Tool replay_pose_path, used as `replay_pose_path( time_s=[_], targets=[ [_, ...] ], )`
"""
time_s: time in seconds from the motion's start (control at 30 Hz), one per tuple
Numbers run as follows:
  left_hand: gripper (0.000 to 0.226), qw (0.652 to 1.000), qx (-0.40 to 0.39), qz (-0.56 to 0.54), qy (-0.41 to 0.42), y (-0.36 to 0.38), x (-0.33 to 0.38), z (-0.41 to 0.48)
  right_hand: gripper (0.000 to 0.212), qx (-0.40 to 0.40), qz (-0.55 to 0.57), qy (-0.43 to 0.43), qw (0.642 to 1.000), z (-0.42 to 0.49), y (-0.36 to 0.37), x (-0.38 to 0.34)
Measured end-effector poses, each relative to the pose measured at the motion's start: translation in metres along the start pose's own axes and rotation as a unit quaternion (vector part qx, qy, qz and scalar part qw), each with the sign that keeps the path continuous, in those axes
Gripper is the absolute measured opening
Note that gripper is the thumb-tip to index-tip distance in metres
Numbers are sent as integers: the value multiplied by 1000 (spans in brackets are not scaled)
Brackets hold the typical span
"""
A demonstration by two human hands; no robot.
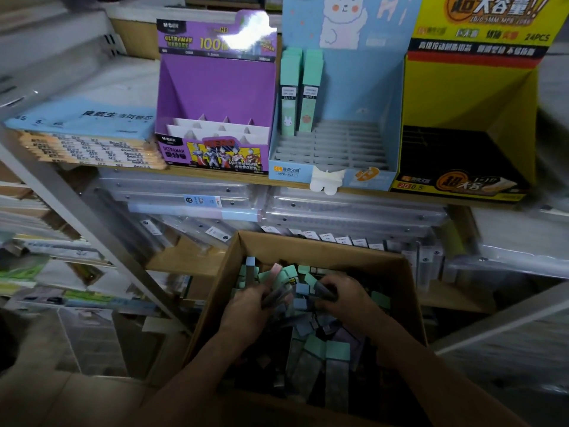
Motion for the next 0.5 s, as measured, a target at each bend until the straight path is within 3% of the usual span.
replay_pose_path(
  time_s=[0.2, 0.5],
  targets=[
    [86, 1000, -5, 14, 0, 5, 8, 7, 38, -18, -26, 20, 999, 4, -5, 3],
    [84, 999, 29, -18, -29, 17, 12, 11, 33, -34, -51, 1, 998, 5, -15, 3]
  ],
)
Point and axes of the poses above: each hand's wrist, its own z-axis towards the middle knuckle, its own y-axis out of the palm, x = y × z, the point moved 6 cm from there along z, towards the middle knuckle, and after that the axes turned 14 degrees about y, right-handed, at the moved point
